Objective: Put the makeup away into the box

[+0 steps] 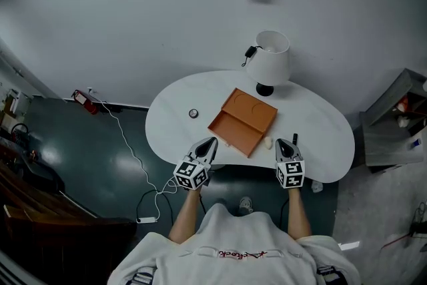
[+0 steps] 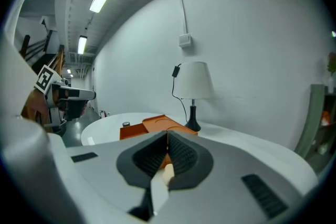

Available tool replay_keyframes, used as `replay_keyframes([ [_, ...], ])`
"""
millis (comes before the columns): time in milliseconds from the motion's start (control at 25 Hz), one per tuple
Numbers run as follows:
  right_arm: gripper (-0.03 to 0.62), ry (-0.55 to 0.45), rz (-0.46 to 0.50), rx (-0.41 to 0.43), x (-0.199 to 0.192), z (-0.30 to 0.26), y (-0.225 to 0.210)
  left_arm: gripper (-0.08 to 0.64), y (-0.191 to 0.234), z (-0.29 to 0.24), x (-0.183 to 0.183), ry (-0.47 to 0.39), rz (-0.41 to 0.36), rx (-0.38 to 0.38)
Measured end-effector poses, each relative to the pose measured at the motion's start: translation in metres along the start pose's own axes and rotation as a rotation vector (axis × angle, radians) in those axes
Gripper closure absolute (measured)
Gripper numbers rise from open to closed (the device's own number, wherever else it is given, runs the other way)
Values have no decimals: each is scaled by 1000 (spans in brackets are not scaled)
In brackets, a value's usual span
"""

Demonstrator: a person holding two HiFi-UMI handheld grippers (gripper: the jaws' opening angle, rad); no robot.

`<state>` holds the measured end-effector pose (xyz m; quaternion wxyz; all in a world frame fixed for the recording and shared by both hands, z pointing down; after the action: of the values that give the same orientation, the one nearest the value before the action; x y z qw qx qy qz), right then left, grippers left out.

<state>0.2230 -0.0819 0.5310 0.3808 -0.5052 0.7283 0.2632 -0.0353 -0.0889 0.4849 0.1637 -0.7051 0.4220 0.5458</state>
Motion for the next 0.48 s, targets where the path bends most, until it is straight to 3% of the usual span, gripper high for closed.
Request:
replay_keyframes([
  [200,572,37,-4,-6,3,-26,-7,545,26,-21,-3,16,34,-5],
  [480,572,45,-18,-64,30,-56,-25,545,62,-65,28,15,11,-61],
])
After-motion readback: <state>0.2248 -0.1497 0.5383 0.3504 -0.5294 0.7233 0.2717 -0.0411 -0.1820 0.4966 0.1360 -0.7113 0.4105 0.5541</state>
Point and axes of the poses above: the fingertips, and each gripper's own axes: z backward along the fingers, y to its left, x out of its top, the point moved 2 cm from there along z, backward along the fingers, and after that the axes turned 15 degrees about y, right-handed, at the moved point
